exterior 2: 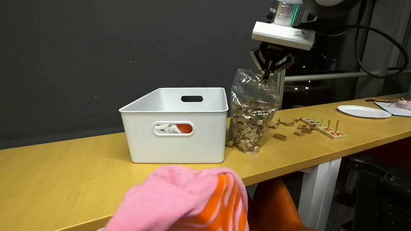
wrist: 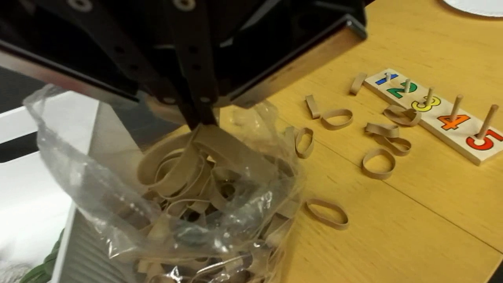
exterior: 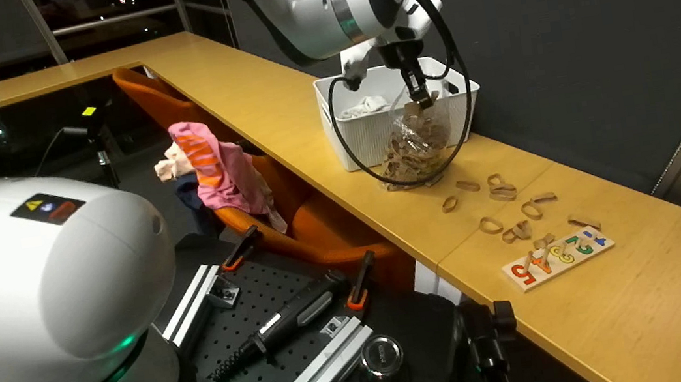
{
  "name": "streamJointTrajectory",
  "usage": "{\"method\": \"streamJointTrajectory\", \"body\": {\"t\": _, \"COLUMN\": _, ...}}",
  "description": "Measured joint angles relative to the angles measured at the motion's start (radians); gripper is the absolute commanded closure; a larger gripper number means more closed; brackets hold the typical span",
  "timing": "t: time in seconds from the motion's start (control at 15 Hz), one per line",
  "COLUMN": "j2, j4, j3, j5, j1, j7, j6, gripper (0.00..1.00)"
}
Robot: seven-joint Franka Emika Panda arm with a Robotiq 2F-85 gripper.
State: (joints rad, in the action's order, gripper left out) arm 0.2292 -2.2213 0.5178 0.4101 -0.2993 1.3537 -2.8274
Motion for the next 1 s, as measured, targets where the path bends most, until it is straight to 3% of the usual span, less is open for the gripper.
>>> {"method": "streamJointTrajectory", "body": {"t": 0.67, "j2": -0.042, "j4": -0.018, "j3": 0.04, "j5": 0.085, "j1": -0.004, "j7": 0.073, "j6": -0.019, "gripper": 0.01}}
{"method": "streamJointTrajectory", "body": {"t": 1.0, "j2": -0.161, "j4": -0.139, "j3": 0.097, "j5": 0.088, "j1": 0.04, "j7": 0.058, "j6": -0.147, "gripper": 0.0}}
